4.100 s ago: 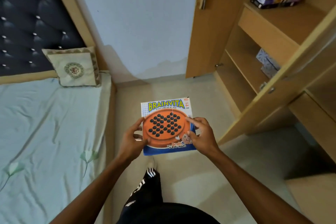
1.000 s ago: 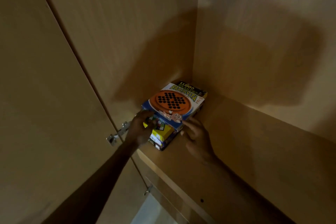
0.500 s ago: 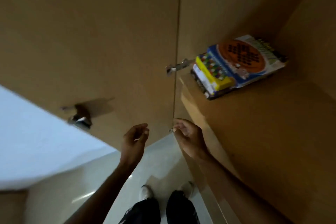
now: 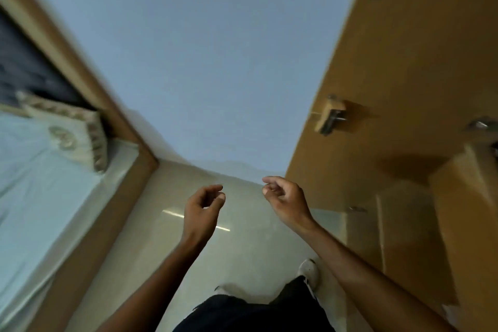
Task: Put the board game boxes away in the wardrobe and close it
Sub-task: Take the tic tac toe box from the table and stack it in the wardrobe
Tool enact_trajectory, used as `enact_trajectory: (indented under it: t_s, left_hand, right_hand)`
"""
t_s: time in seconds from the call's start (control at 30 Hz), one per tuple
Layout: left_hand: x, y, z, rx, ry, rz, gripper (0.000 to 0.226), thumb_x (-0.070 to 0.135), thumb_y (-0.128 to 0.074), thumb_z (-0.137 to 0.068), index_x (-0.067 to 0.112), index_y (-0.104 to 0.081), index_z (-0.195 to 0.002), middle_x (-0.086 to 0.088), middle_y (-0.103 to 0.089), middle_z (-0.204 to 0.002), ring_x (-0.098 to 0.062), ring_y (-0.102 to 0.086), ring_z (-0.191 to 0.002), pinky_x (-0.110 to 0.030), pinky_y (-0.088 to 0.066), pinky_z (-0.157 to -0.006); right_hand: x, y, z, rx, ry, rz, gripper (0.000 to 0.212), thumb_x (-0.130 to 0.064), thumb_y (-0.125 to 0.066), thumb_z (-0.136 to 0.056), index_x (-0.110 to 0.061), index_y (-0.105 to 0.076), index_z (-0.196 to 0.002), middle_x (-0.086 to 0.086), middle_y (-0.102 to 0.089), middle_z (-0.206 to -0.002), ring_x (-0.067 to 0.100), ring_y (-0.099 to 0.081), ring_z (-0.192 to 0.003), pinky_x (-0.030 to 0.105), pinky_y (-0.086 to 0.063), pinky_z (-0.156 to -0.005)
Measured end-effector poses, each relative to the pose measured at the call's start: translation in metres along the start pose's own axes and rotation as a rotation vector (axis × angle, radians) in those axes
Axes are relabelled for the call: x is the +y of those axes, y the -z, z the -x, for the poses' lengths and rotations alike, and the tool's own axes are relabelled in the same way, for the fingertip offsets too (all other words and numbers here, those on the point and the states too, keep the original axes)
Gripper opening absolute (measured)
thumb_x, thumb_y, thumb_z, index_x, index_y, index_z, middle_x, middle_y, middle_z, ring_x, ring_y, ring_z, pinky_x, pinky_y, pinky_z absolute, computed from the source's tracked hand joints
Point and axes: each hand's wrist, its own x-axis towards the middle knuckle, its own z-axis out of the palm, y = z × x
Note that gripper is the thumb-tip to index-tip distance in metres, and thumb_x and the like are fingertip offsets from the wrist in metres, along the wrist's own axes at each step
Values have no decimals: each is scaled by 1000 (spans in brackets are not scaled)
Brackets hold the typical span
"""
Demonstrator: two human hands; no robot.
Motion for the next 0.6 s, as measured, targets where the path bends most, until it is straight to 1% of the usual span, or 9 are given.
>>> enact_trajectory:
  t_s: [0.07,0.13,0.17,0.2,0.3,0.4,0.53,0.6]
  left_hand:
    - [-14,52,4,103,11,10,21,14,-66,-89,33,-70,-97,-2,-74,-96,-23,-68,-94,-37,-54,-88]
    - [-25,100,9,208,20,26,21,14,-67,-88,32,-70,-97,-3,-74,-94,-24,-69,-92,-43,-56,-89]
    - [-33,137,16,306,24,56,20,12,-68,-88,30,-70,-97,-4,-74,-93,-24,-69,-91,-44,-56,-88]
    - [-36,156,20,358,25,71,20,11,-68,-88,28,-70,-98,-5,-73,-93,-24,-68,-90,-45,-56,-88]
    - [-52,220,39,549,48,145,22,8,-68,-88,28,-70,-97,-5,-71,-91,-23,-67,-88,-42,-56,-84]
    - [-77,284,63,755,88,211,21,10,-69,-87,28,-71,-98,-2,-72,-92,-23,-68,-91,-40,-57,-85]
    - [-103,352,87,952,159,293,19,8,-68,-87,21,-71,-101,-4,-72,-93,-20,-66,-89,-36,-55,-86]
    - [-113,391,100,1051,168,321,18,8,-68,-88,18,-71,-102,-4,-72,-94,-20,-67,-90,-35,-56,-87]
  right_hand:
    - [-25,-50,0,-99,44,29,23,-16,-64,-87,-19,-70,-109,-11,-65,-83,-2,-60,-72,11,-47,-71]
    - [-49,-93,1,-181,92,42,23,-17,-64,-87,-19,-69,-110,-10,-65,-84,-2,-60,-72,8,-47,-69]
    - [-69,-131,0,-267,124,62,23,-18,-64,-87,-20,-69,-110,-10,-65,-85,-2,-61,-73,7,-47,-69]
    - [-79,-150,1,-316,143,76,23,-19,-64,-88,-21,-69,-111,-10,-66,-86,-3,-61,-74,7,-47,-69]
    - [-114,-222,3,-503,223,123,24,-21,-64,-88,-22,-69,-112,-9,-67,-88,-3,-62,-77,7,-48,-70]
    - [-146,-307,10,-710,300,183,24,-20,-65,-88,-22,-68,-112,-10,-69,-91,-5,-62,-81,9,-49,-73]
    - [-180,-411,28,-918,375,216,25,-18,-65,-87,-23,-69,-111,-9,-71,-90,0,-64,-82,16,-53,-76]
    - [-194,-470,43,-1020,416,223,25,-16,-66,-87,-21,-69,-111,-8,-71,-91,2,-65,-83,14,-52,-75]
